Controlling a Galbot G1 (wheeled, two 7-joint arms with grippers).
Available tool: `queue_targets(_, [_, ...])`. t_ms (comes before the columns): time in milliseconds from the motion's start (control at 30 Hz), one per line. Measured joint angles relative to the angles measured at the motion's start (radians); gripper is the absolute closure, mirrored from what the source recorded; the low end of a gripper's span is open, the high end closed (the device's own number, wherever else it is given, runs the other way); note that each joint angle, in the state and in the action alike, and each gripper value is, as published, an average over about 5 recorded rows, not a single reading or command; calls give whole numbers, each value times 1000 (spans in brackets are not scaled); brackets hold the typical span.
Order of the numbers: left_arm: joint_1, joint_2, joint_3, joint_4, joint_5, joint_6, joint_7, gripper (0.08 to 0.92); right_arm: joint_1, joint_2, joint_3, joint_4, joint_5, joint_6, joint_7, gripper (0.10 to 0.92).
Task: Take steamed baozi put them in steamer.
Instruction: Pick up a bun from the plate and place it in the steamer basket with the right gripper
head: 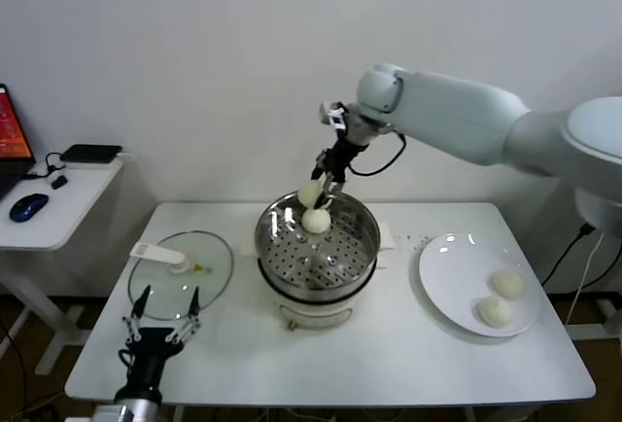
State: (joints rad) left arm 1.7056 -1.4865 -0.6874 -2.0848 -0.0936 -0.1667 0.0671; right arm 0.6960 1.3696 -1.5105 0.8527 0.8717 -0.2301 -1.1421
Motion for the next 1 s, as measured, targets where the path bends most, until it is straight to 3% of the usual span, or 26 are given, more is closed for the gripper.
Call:
queue_targets(533, [-6, 6, -5, 2, -5, 1, 0, 177, -121, 158, 9, -120, -62, 13, -9, 364])
queue_targets(1000, [-9, 2, -6, 7, -4, 3, 0, 177, -182, 190, 24, -161, -116, 28, -11, 362])
